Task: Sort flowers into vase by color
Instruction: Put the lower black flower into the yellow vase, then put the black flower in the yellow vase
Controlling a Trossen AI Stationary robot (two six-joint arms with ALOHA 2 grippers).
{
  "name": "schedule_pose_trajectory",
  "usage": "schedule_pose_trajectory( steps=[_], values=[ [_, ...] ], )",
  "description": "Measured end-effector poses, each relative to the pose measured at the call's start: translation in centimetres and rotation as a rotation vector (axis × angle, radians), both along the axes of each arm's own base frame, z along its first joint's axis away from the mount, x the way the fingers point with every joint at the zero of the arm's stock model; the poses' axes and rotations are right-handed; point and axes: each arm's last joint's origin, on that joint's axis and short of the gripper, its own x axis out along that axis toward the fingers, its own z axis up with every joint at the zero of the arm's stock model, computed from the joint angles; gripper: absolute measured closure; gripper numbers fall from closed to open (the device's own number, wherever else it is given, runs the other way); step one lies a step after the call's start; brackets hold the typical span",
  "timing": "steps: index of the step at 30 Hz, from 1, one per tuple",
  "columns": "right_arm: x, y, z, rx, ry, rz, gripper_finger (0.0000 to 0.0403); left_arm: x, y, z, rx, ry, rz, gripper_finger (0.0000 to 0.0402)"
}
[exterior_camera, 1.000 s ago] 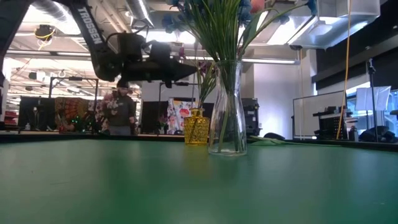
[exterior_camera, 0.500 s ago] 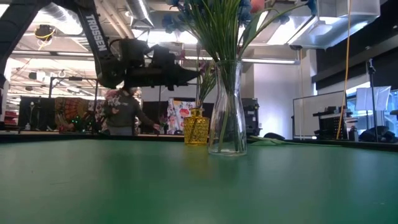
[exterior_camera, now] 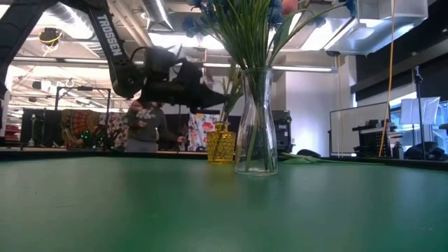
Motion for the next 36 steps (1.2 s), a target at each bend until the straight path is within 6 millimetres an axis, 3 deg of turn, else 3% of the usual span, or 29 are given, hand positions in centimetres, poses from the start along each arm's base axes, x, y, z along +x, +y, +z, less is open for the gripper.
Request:
schedule_pose_trajectory(
  steps=[9,16,23,30,36],
  values=[
    [0.0,0.0,-0.5,0.08,0.033,0.002,0.019,-0.2,-0.1,-1.4,-0.097,0.132,0.028,0.0324],
    [0.0,0.0,-0.8,0.107,0.061,0.001,0.019,-0.8,-0.5,-0.5,-0.128,0.22,0.037,0.0259],
    [0.0,0.0,-1.0,0.114,0.084,-0.001,0.019,-2.4,-1.5,2.1,-0.093,0.343,0.095,0.0215],
    [0.0,0.0,-1.1,0.12,0.092,-0.001,0.019,-5.0,-3.1,5.7,-0.068,0.443,0.186,0.0202],
    [-0.3,-0.1,-2.8,0.11,0.255,-0.017,0.019,-7.0,-6.5,9.5,-0.032,0.429,0.153,0.0207]
  ],
)
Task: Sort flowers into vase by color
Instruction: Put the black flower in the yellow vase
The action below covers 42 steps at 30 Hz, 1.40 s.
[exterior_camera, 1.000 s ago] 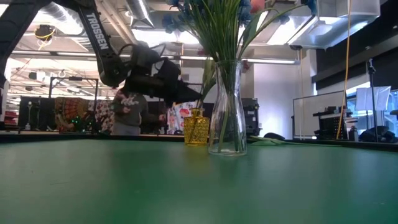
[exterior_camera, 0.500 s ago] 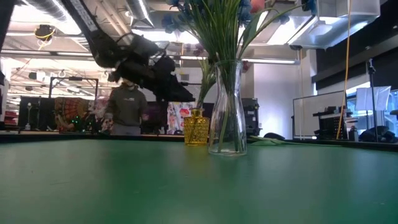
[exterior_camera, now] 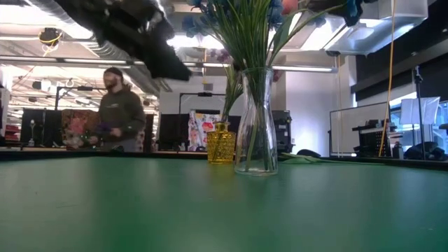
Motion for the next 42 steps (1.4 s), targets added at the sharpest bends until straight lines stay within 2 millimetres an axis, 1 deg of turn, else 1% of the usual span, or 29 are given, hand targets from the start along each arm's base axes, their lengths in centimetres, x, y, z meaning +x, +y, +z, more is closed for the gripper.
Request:
schedule_pose_trajectory(
  steps=[4,8,14,19,23,27,35,38,42],
  values=[
    [-0.2,-0.1,-0.5,0.05,0.039,-0.049,0.019,-1.3,-2.3,2.4,0.052,-0.044,0.0,0.0207],
    [-0.4,-0.4,0.0,0.067,-0.009,-0.147,0.019,-2.4,-4.2,4.2,0.055,-0.113,-0.021,0.0208],
    [-0.8,-0.9,1.6,0.041,-0.057,-0.279,0.019,-3.7,-6.3,5.2,0.029,-0.135,-0.058,0.0208],
    [-1.8,-1.8,3.0,-0.01,-0.05,-0.514,0.019,-4.2,-7.5,5.8,0.019,-0.164,-0.093,0.0208],
    [-2.5,-3.2,3.3,-0.025,-0.007,-0.676,0.019,-4.3,-7.8,6.0,0.016,-0.175,-0.106,0.0208],
    [-2.9,-5.5,2.4,0.013,0.084,-0.782,0.019,-4.2,-8.1,6.0,-0.003,-0.179,-0.112,0.0208],
    [-3.7,-10.3,-0.7,0.177,0.433,-0.873,0.019,-3.9,-9.0,6.1,-0.004,-0.187,-0.162,0.0208],
    [-3.2,-11.8,-1.7,0.203,0.545,-0.847,0.019,-3.8,-9.1,6.0,-0.005,-0.185,-0.17,0.0208],
    [-1.9,-13.4,-3.0,0.218,0.642,-0.776,0.019,-3.7,-9.4,6.0,-0.028,-0.193,-0.177,0.0208]
  ],
)
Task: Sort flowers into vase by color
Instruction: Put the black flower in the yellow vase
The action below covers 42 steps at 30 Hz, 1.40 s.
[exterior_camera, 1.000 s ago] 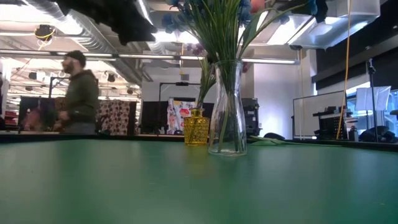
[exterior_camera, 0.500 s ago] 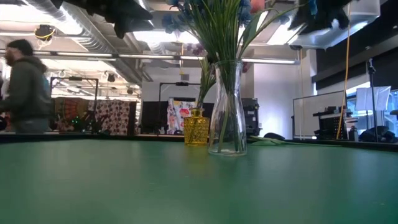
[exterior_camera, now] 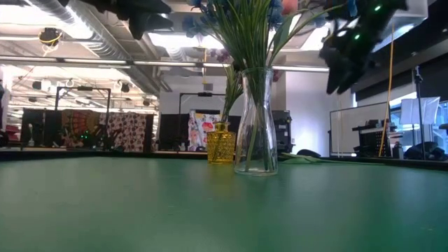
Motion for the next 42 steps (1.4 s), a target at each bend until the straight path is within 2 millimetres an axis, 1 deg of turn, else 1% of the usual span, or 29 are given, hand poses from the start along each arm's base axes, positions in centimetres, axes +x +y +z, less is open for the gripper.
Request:
schedule_pose_trajectory(
  steps=[4,8,14,20,24,28,33,37,42],
  values=[
    [1.5,-1.5,-1.6,0.05,0.064,0.054,0.019,0.1,-0.6,0.0,-0.026,-0.002,-0.025,0.0208],
    [2.5,-2.8,-3.7,0.121,0.173,0.103,0.019,0.3,-1.2,0.0,-0.028,-0.001,-0.058,0.0208],
    [3.2,-5.1,-6.8,0.278,0.253,0.146,0.019,0.4,-2.1,0.1,-0.052,-0.011,-0.088,0.0208],
    [3.1,-7.3,-9.1,0.329,0.329,0.161,0.019,0.5,-2.8,0.1,-0.049,-0.01,-0.115,0.0208],
    [2.9,-8.7,-10.1,0.341,0.323,0.18,0.019,0.6,-2.9,0.1,-0.049,-0.01,-0.122,0.0208],
    [2.8,-9.9,-10.5,0.319,0.306,0.207,0.019,0.6,-3.0,0.1,-0.048,-0.014,-0.125,0.0208],
    [2.0,-11.4,-10.9,0.313,0.289,0.177,0.019,0.6,-3.0,0.2,-0.048,-0.019,-0.125,0.0208],
    [1.4,-12.1,-11.9,0.378,0.27,0.165,0.019,0.6,-3.0,0.2,-0.048,-0.023,-0.125,0.0208],
    [1.4,-12.6,-13.4,0.411,0.311,0.129,0.019,0.6,-3.0,0.2,-0.062,-0.024,-0.121,0.0208]
  ],
)
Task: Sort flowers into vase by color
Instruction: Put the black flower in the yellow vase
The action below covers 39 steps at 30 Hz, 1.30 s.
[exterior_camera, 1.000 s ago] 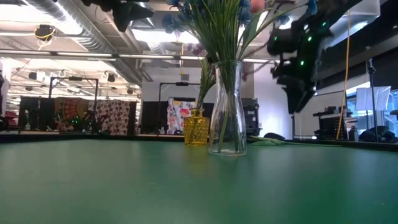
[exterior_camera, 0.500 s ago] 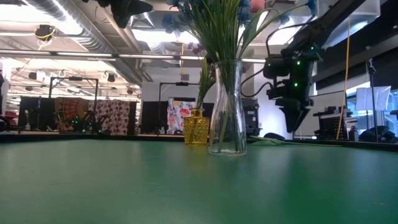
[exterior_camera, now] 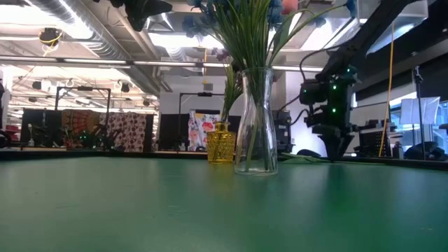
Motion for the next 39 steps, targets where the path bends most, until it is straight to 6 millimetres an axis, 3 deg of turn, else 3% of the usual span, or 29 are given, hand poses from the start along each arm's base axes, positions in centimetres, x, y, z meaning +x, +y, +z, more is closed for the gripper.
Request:
schedule_pose_trajectory(
  steps=[7,11,18,20,23,29,39],
  values=[
    [0.3,-0.2,-1.0,0.024,0.023,0.0,0.0207,0.0,0.0,0.0,-0.01,0.0,0.002,0.0208],
    [0.2,0.1,-0.9,0.07,0.001,-0.008,0.0257,0.0,0.0,0.0,-0.01,0.0,0.002,0.0208],
    [-0.1,0.7,-0.9,0.163,-0.008,-0.022,0.038,0.0,0.0,0.0,-0.01,0.001,0.002,0.0208],
    [-0.2,0.9,-0.8,0.178,-0.021,-0.037,0.0395,0.0,0.0,0.0,-0.01,0.001,0.002,0.0208],
    [-0.3,1.2,-0.2,0.202,-0.054,-0.076,0.0385,0.0,0.0,0.0,-0.01,0.001,0.001,0.0208],
    [-0.9,2.2,3.1,0.186,-0.185,-0.139,0.0398,0.0,0.0,0.0,-0.01,0.001,0.001,0.0208],
    [-3.4,5.7,11.8,-0.003,-0.568,-0.127,0.0399,0.0,0.0,0.0,-0.011,0.001,0.001,0.0208]
  ],
)
